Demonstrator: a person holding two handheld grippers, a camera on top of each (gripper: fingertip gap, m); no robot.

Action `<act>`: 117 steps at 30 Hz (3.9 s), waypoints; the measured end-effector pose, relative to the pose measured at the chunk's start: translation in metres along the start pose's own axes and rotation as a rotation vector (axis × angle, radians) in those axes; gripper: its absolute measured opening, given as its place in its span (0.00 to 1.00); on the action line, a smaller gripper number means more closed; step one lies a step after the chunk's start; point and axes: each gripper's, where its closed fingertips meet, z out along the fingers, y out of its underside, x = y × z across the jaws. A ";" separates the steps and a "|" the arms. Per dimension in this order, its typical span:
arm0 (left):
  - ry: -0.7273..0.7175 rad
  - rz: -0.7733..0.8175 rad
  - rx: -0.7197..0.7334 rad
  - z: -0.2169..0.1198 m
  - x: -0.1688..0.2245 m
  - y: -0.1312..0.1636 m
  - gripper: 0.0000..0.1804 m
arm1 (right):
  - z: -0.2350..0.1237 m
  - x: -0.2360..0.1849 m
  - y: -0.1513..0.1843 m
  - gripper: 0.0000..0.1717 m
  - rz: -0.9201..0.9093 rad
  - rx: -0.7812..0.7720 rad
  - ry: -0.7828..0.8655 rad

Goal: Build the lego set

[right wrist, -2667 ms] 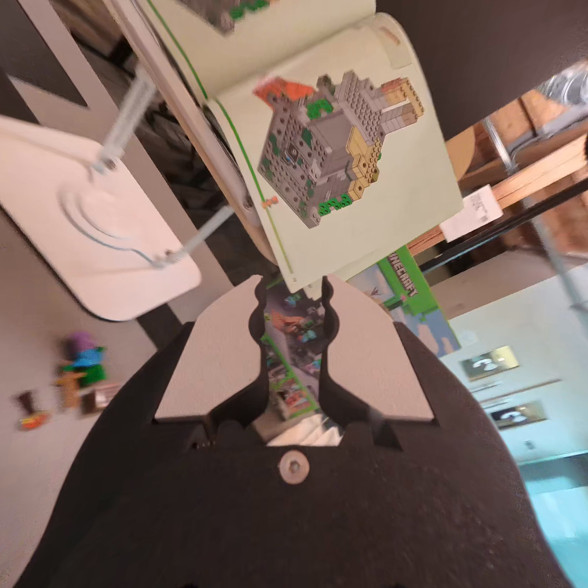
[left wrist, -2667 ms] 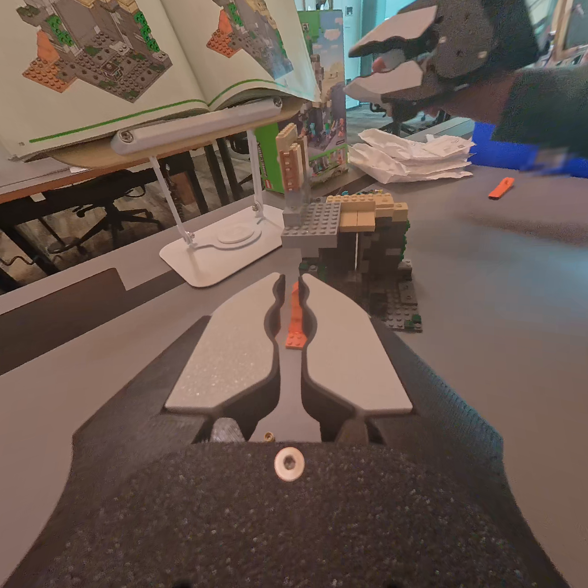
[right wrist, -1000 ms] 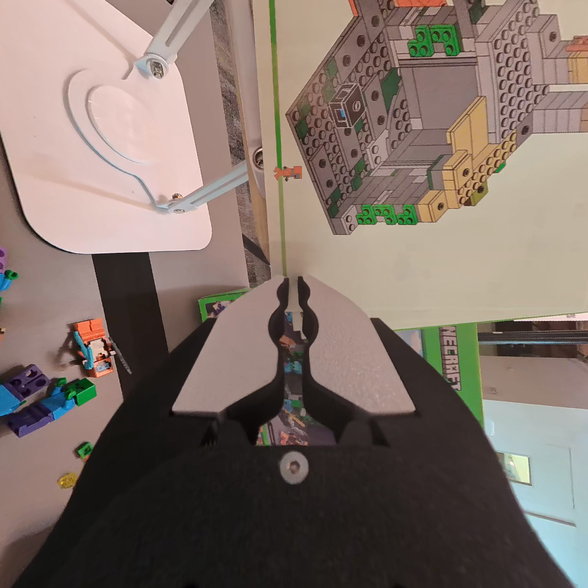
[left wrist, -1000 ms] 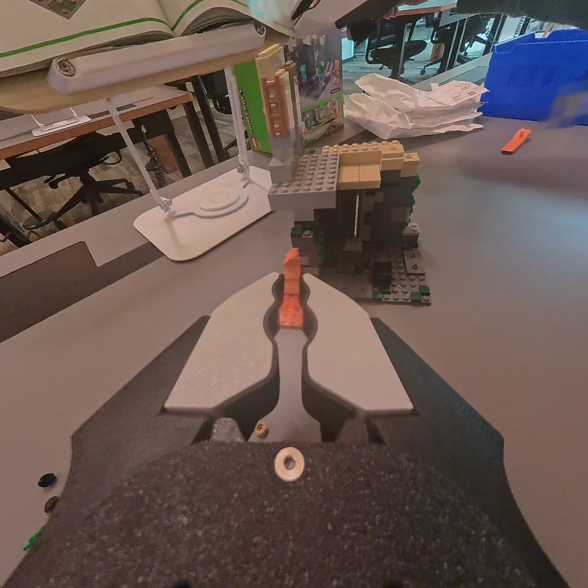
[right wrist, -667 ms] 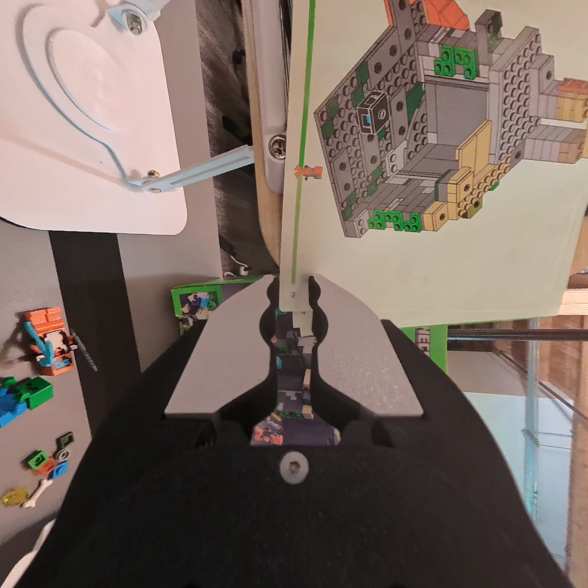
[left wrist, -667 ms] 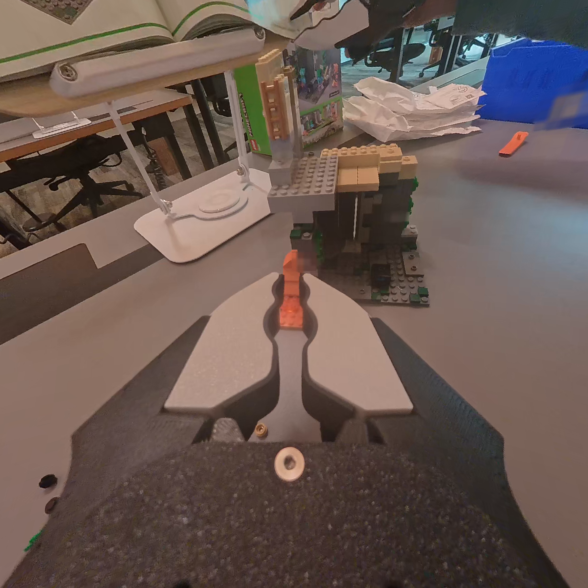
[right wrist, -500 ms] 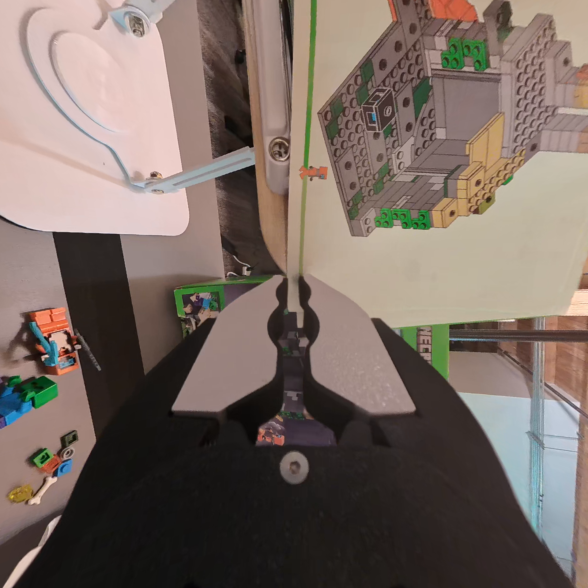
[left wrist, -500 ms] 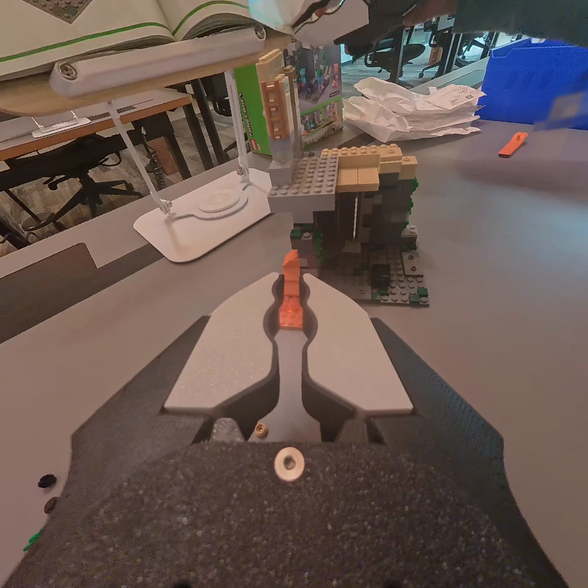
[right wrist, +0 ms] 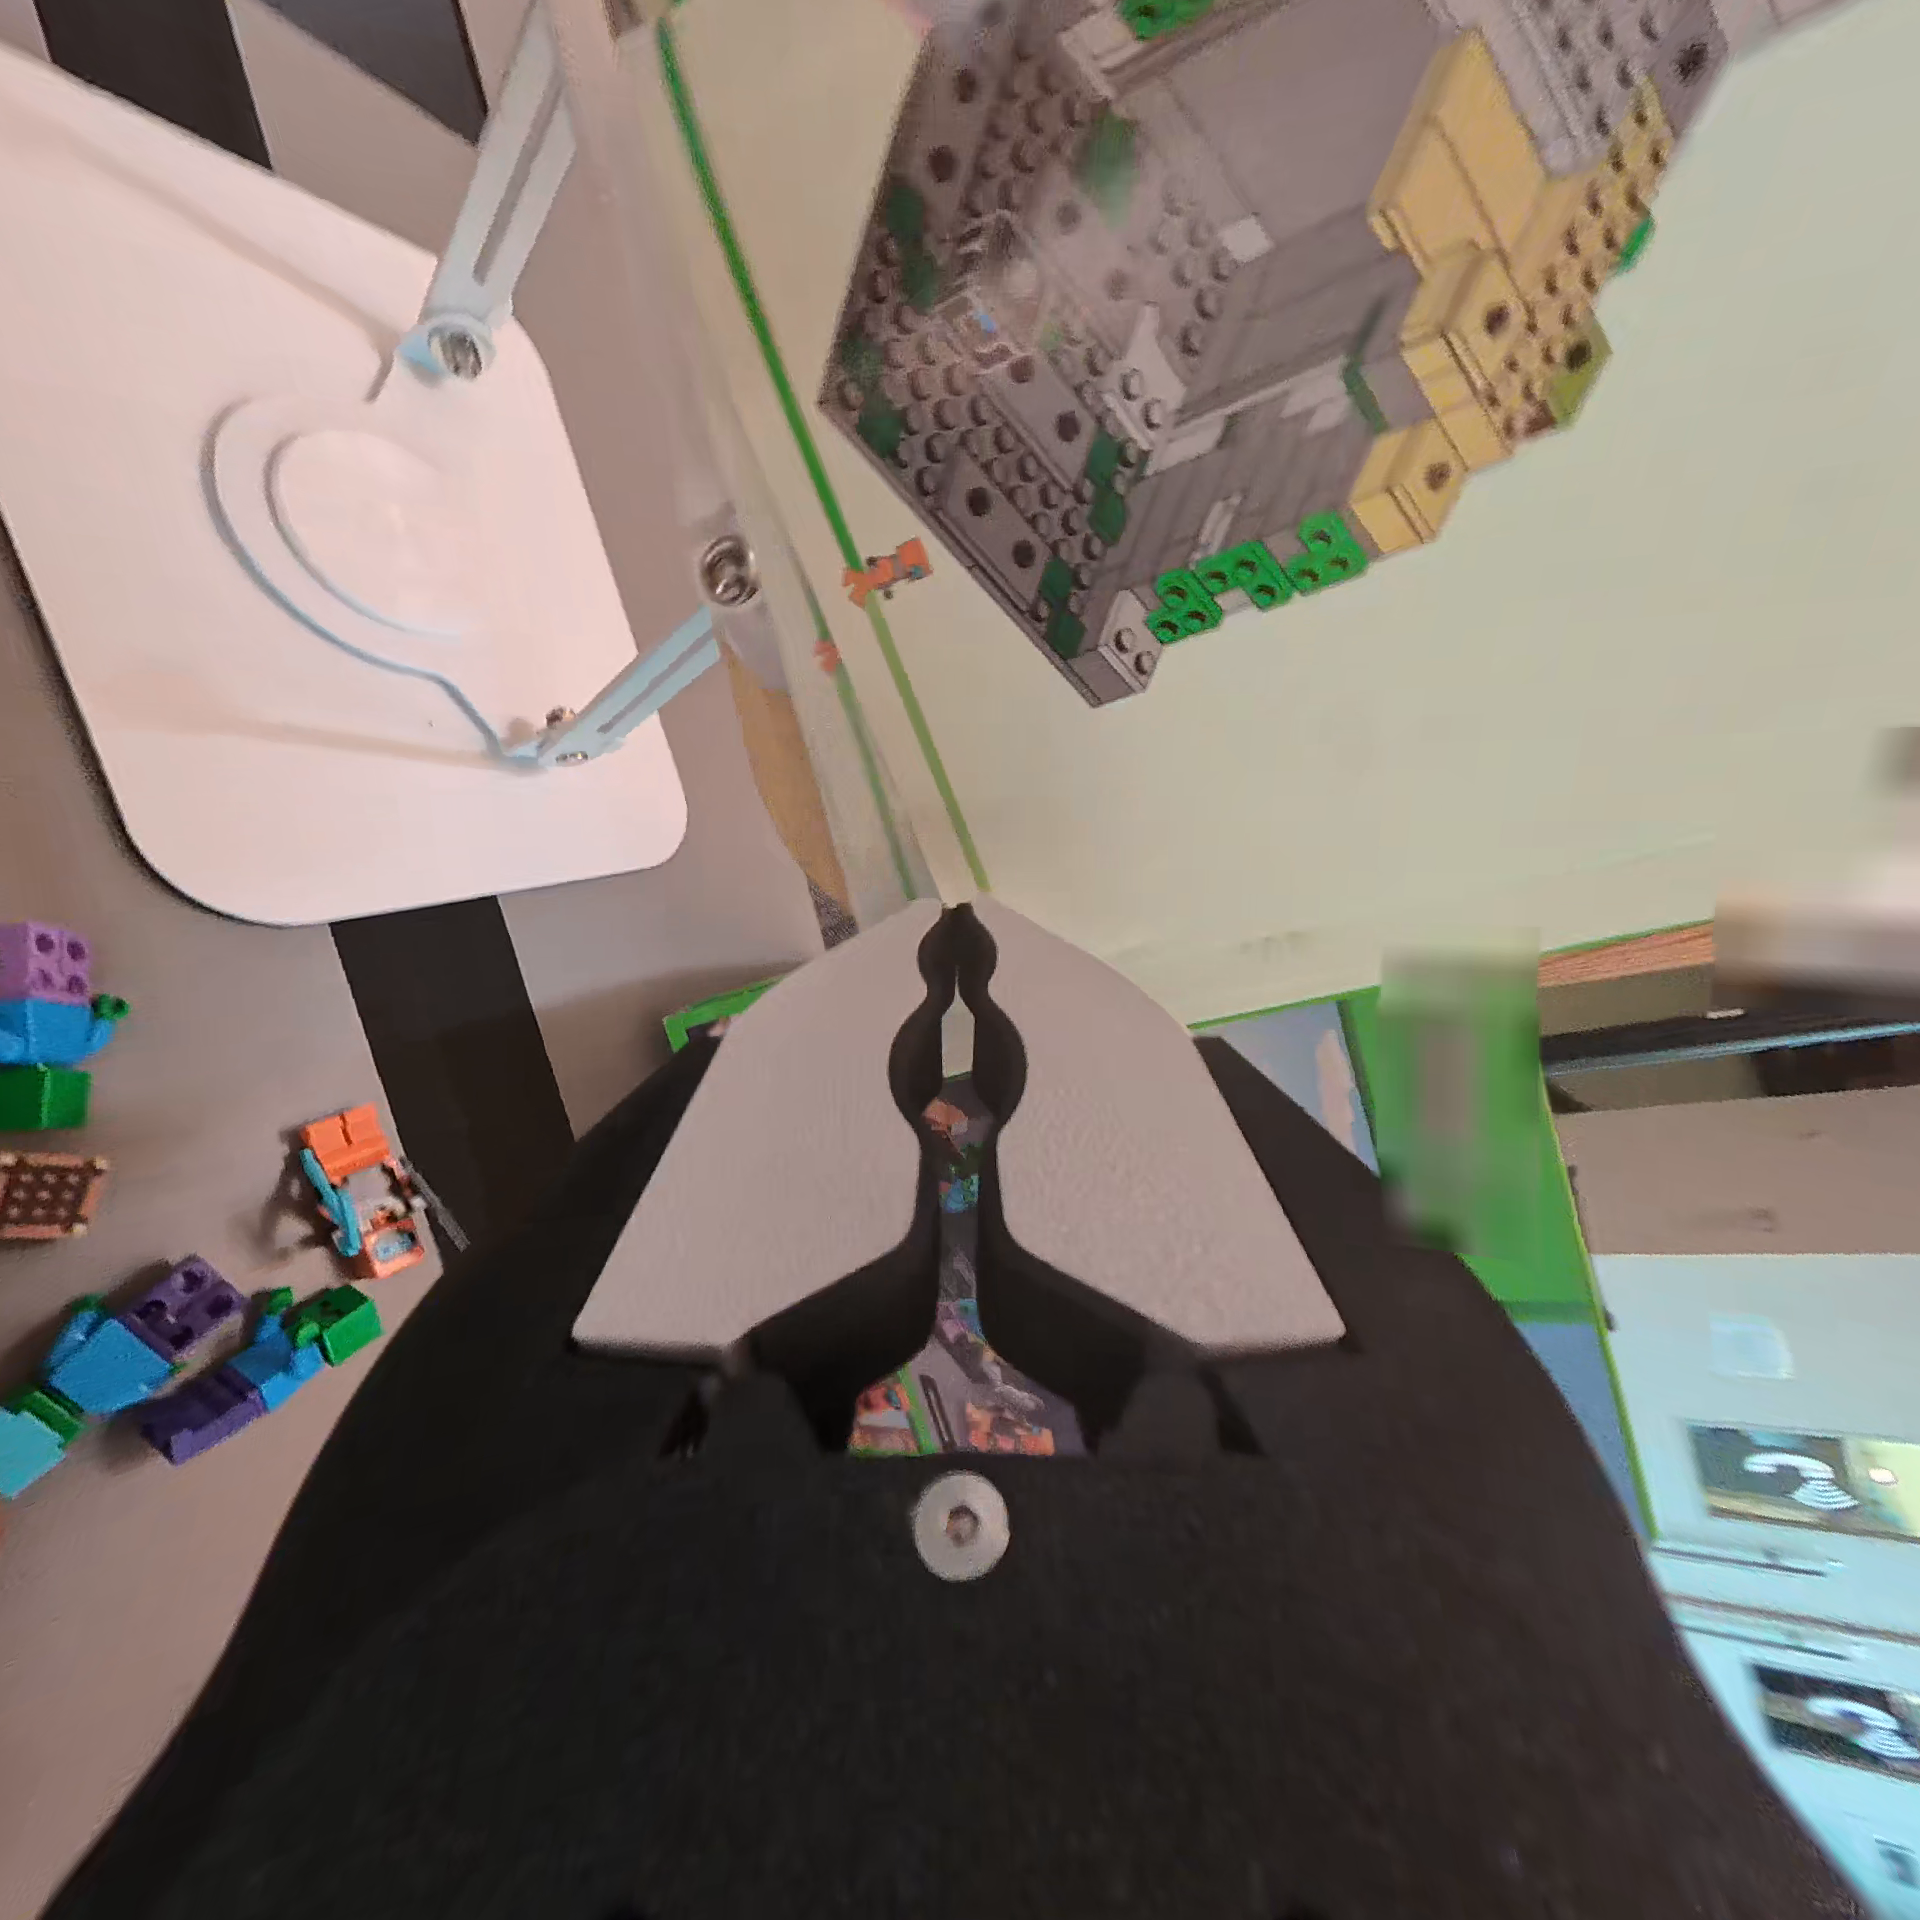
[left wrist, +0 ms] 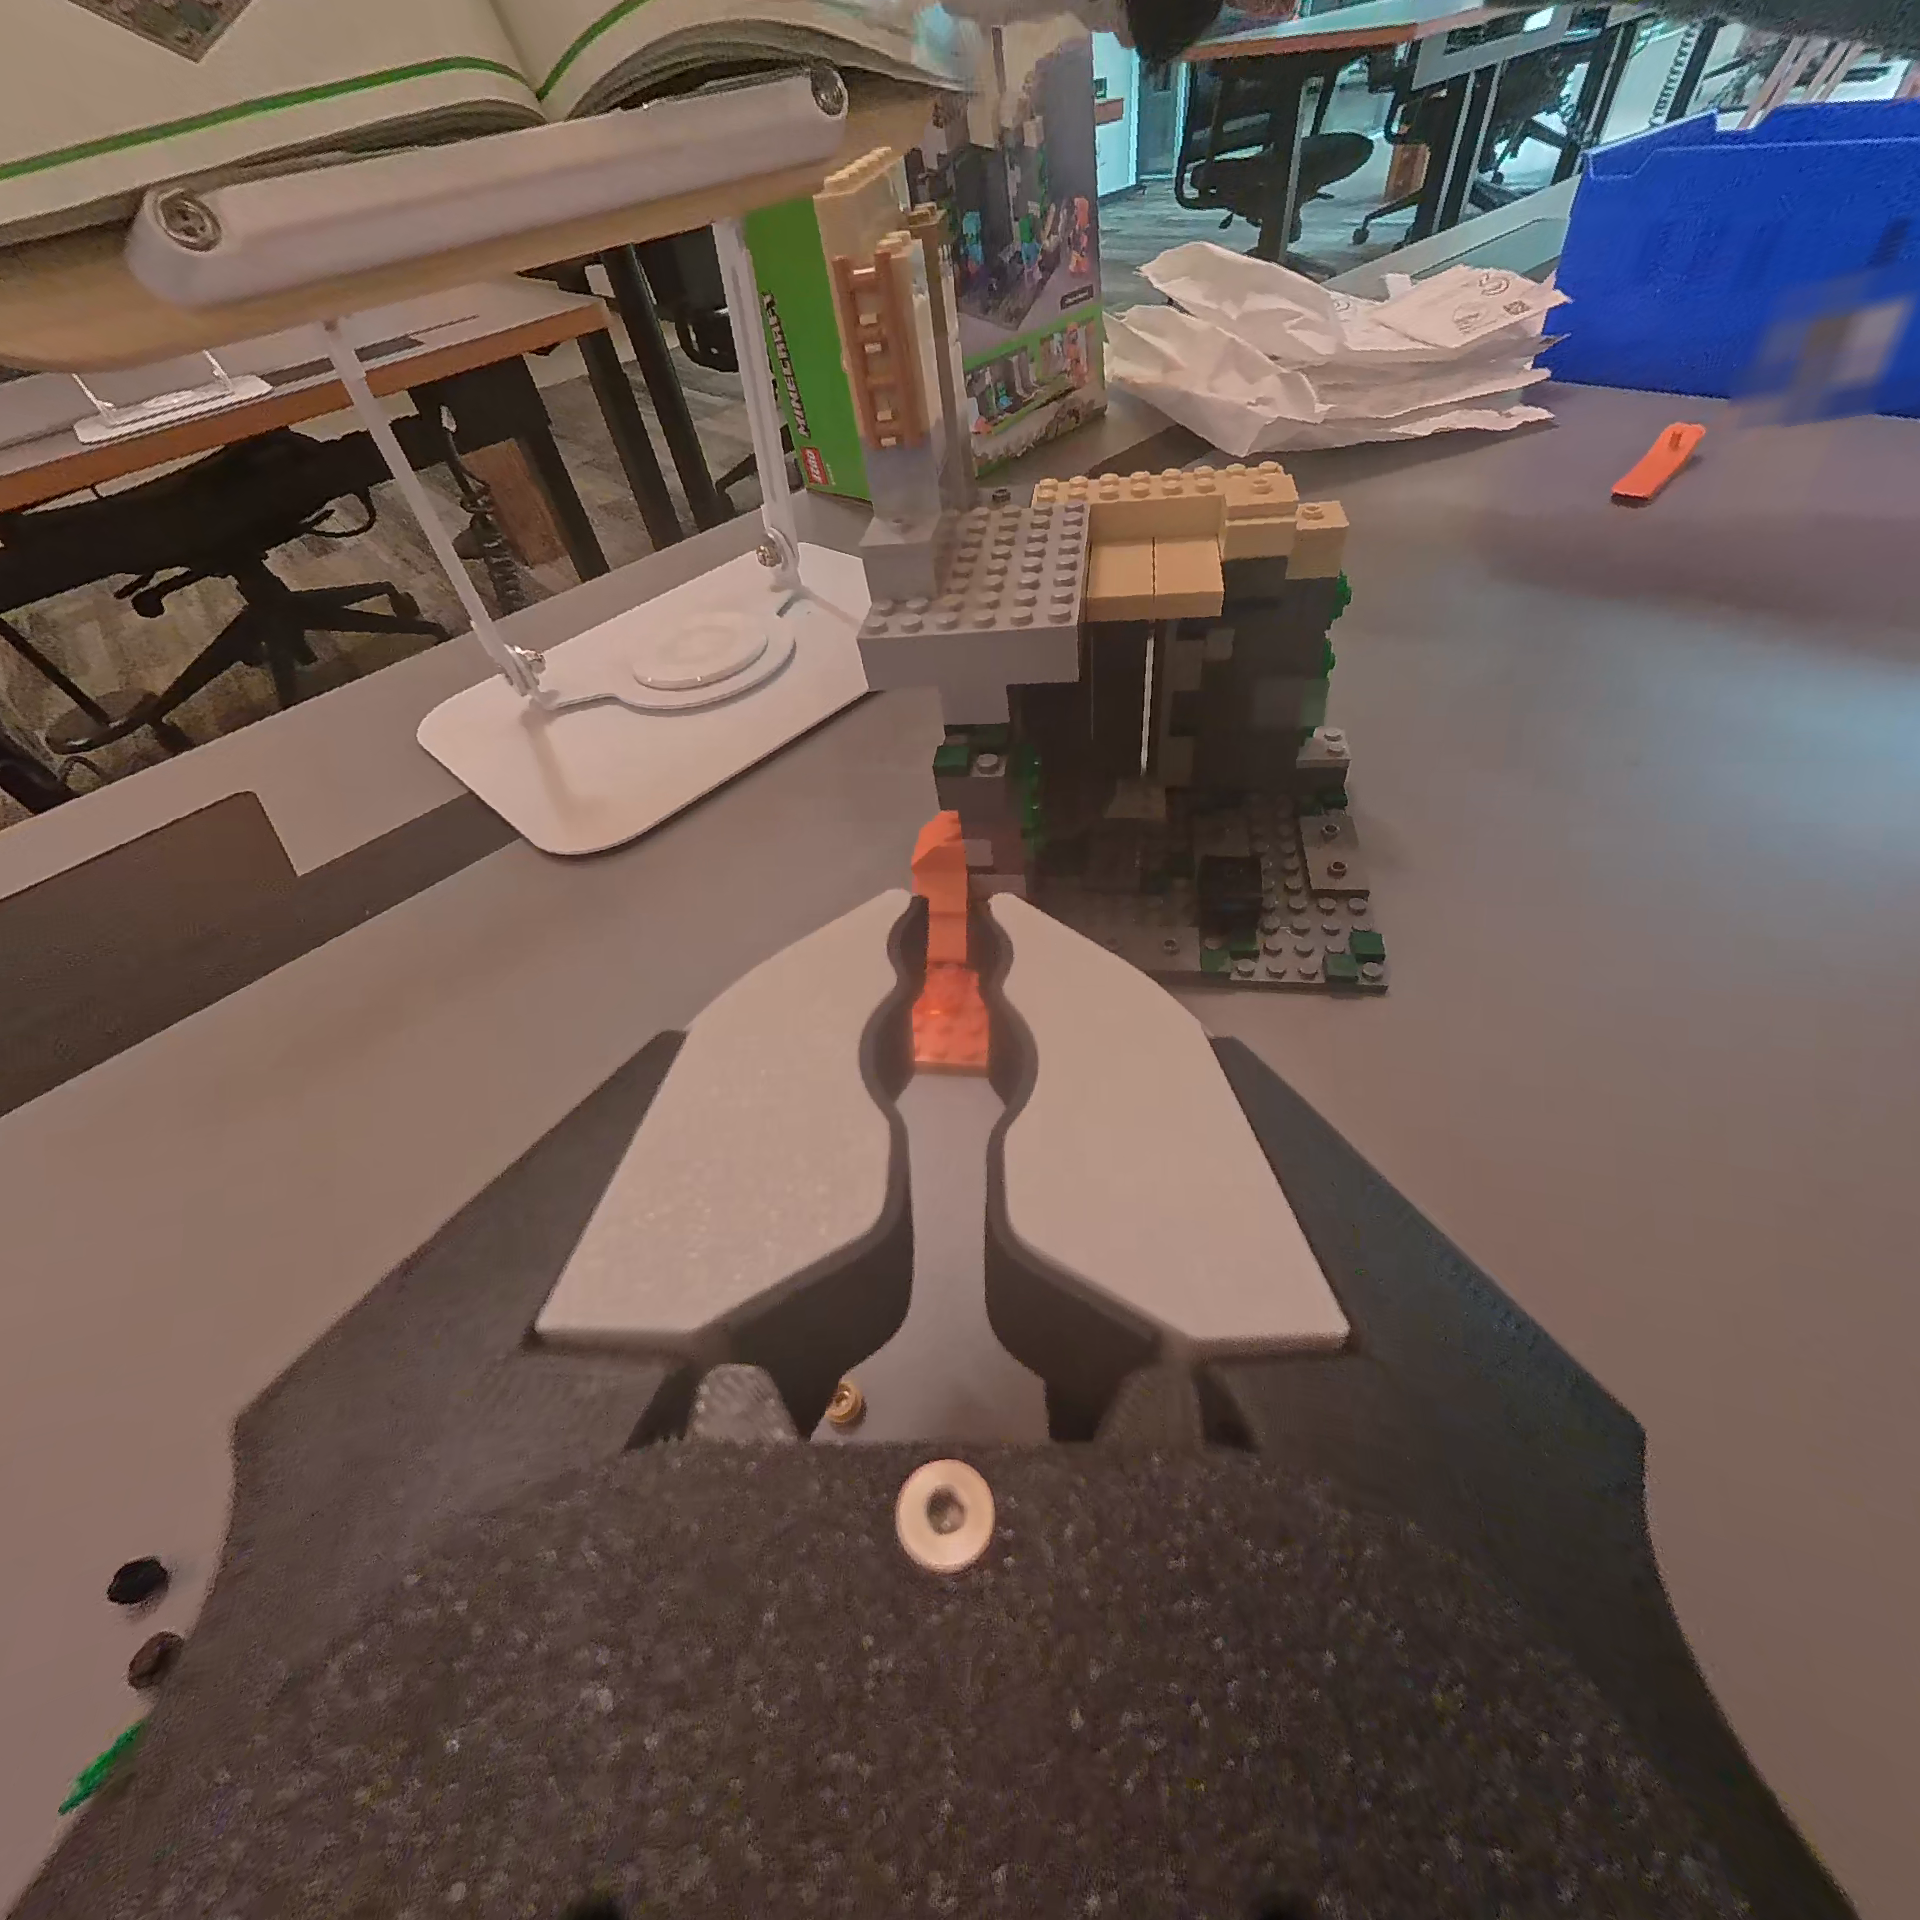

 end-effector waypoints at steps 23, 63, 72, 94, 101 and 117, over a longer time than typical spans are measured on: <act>0.027 0.014 -0.008 0.000 0.007 0.000 0.05 | 0.008 0.029 -0.032 0.12 0.212 0.076 0.147; -0.089 -0.039 -0.056 0.182 -0.113 -0.169 0.12 | 0.047 0.046 -0.134 0.08 0.275 0.221 0.193; -0.106 -0.122 0.007 0.168 -0.128 -0.165 0.02 | 0.000 0.053 -0.115 0.12 0.388 0.299 0.232; -0.106 -0.064 0.136 0.132 -0.118 -0.188 0.09 | -0.033 0.038 -0.122 0.00 0.882 0.561 -0.123; 0.040 -0.023 0.299 0.106 -0.056 -0.256 0.15 | -0.035 0.020 -0.162 0.00 0.503 0.497 0.070; -0.032 -0.092 0.295 0.095 -0.088 -0.260 0.06 | -0.017 -0.008 -0.205 0.00 0.239 0.455 0.182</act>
